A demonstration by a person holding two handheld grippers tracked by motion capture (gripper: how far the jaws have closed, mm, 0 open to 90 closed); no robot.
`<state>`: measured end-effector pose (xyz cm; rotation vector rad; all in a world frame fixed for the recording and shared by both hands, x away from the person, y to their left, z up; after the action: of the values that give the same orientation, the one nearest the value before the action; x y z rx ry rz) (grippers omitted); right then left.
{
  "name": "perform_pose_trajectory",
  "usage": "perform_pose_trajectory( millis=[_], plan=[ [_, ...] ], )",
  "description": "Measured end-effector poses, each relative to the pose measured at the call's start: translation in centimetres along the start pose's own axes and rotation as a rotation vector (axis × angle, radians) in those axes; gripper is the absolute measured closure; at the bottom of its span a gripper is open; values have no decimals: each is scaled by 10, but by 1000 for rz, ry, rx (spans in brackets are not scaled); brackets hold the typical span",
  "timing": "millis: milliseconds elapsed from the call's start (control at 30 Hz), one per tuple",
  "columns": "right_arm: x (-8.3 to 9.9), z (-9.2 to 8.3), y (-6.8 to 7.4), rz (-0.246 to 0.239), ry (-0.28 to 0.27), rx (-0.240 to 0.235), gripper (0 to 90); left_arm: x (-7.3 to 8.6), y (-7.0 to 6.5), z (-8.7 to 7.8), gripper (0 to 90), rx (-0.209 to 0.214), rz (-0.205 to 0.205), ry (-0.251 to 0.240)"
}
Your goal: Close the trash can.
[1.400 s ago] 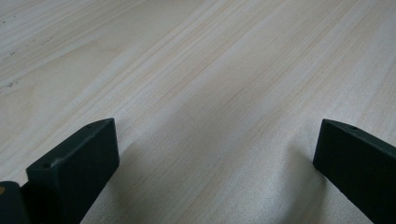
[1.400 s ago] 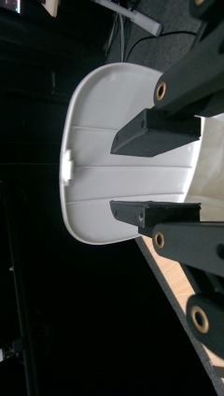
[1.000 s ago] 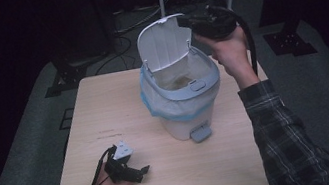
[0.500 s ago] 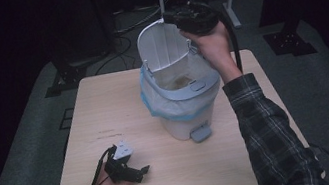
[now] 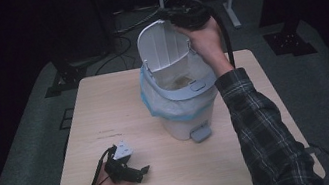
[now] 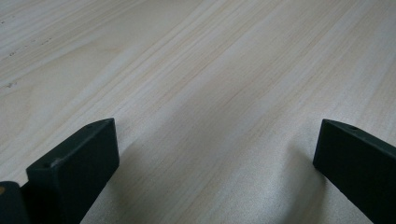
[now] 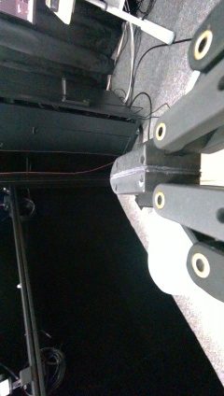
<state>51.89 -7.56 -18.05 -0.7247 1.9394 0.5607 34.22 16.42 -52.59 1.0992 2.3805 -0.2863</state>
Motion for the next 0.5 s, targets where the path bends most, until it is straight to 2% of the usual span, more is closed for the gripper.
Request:
perform_pose_trajectory(
  millis=[500],
  plan=[
    [5, -11, 3, -6, -2, -12, 900, 0, 0, 0, 0, -1, 0, 0]
  ],
)
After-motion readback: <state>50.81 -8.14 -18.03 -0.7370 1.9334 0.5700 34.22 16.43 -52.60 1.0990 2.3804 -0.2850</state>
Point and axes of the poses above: each handheld gripper's, and its own axes: z roughly forward along the jaws, x roughly out of its underside, y roughly to its left, the point moved 6 cm from there along z, roughly forward along the jaws, and after that the axes turned 14 degrees about y, right-handed, at the moved point
